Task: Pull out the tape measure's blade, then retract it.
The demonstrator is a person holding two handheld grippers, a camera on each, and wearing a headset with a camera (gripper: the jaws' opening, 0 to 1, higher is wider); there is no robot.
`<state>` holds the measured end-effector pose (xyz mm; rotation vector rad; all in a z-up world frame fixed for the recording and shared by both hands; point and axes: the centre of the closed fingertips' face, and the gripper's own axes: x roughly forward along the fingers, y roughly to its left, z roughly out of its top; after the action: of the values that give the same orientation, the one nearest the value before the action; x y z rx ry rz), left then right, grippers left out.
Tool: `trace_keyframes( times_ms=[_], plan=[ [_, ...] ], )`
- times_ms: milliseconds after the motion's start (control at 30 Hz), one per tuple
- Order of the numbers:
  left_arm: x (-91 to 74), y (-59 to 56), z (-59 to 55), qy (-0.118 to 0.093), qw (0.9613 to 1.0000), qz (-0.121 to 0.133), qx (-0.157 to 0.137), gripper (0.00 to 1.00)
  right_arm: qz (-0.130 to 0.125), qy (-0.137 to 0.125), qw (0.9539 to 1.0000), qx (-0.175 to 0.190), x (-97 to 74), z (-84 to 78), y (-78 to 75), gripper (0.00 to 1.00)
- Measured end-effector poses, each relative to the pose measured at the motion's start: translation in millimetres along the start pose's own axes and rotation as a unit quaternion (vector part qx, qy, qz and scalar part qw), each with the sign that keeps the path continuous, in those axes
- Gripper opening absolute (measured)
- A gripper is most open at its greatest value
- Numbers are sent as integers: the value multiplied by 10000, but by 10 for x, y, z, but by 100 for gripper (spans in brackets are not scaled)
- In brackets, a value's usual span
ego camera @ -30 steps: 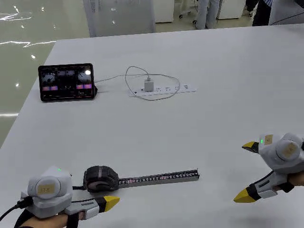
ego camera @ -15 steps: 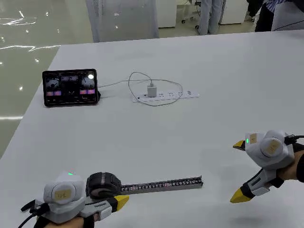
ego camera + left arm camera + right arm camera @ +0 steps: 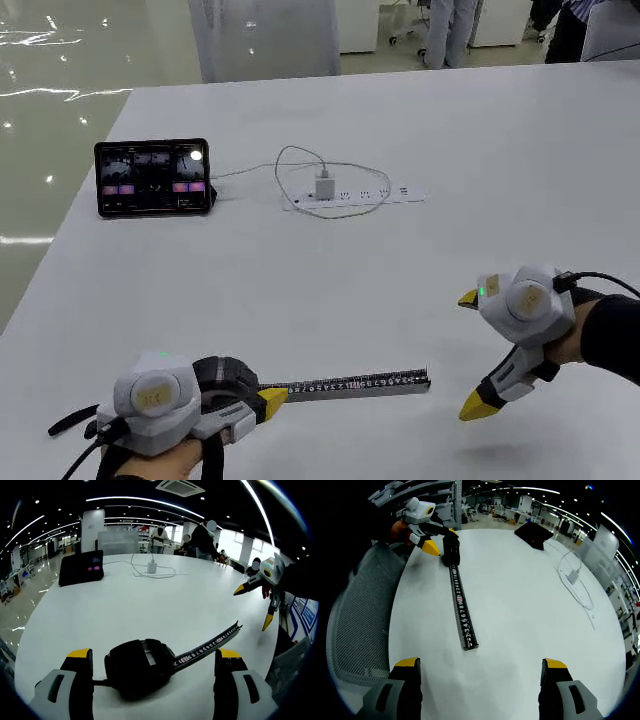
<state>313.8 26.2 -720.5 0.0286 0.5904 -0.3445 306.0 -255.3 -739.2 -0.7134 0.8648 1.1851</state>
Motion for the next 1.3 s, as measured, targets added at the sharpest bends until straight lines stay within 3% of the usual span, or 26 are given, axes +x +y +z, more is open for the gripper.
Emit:
trace_keyframes(
  times_ms=[100,200,433,533,633,767,867,1000,1300],
  plan=[
    [-3,9,69,-155,9998,72,99,99,48,-46,10000,5,38,48,-13,99],
    [-1,33,88,-197,9997,136,-16,99,46,-64,10000,11,85,94,-37,99],
    [106,71,53,-189,9991,261,-287,99,122,15,9997,-226,187,168,-24,99],
    [103,82,66,-269,9987,349,-245,99,215,136,9989,-405,244,139,-5,99],
    [100,75,37,-306,9986,425,-18,99,257,195,9984,-471,280,130,5,99],
    [91,69,5,-327,9986,394,-115,99,274,191,9983,-472,306,140,-5,99],
    [94,98,12,-364,9984,431,-87,99,264,189,9979,-555,324,145,-12,93],
    [99,117,12,-380,9982,447,-131,99,315,181,9978,-555,341,150,5,93],
    [119,76,19,-411,9984,379,-86,99,388,208,9961,-771,383,123,35,74]
  ],
)
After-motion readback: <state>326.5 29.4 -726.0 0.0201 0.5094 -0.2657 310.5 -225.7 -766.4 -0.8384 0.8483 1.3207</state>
